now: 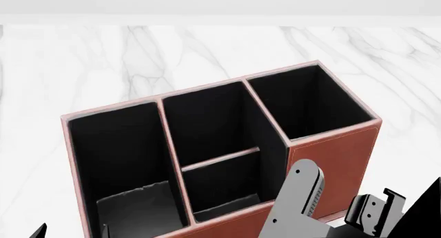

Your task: Pick up the book and place it in the left compartment of the caddy.

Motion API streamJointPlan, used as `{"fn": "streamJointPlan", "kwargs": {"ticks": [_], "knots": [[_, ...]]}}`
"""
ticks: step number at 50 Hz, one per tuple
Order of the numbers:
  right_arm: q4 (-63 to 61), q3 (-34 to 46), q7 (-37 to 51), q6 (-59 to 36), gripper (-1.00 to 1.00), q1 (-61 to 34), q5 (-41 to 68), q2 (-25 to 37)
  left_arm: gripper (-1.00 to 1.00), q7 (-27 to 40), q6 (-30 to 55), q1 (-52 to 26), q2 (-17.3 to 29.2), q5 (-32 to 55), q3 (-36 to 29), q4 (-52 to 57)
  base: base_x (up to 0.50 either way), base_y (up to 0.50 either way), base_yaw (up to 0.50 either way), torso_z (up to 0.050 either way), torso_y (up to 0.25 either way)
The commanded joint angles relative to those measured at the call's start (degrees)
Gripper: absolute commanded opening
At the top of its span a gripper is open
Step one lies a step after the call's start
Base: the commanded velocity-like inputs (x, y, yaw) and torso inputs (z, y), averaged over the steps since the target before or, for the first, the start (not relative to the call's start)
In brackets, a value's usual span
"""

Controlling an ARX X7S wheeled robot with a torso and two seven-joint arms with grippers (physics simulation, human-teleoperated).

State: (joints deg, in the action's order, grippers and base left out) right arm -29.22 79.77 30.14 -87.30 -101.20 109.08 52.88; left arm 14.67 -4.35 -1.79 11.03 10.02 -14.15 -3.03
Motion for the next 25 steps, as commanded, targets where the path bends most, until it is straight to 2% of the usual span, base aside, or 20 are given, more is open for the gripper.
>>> {"fn": "streamJointPlan", "kwargs": {"ticks": [1,25], "knots": [[0.5,3.2,-0.8,0.0,1.0,1.0,-3.6,2.2,1.0,0.4,-0.1,-0.1,0.2,0.3,-0.2,-0.1,0.0,0.0,0.0,0.0,0.0],[3.8,8.0,-3.2,0.1,1.0,-2.4,-10.2,4.5,1.0,0.9,-0.3,-0.2,0.6,0.6,-1.0,-0.3,0.0,0.0,0.0,0.0,0.0]]}}
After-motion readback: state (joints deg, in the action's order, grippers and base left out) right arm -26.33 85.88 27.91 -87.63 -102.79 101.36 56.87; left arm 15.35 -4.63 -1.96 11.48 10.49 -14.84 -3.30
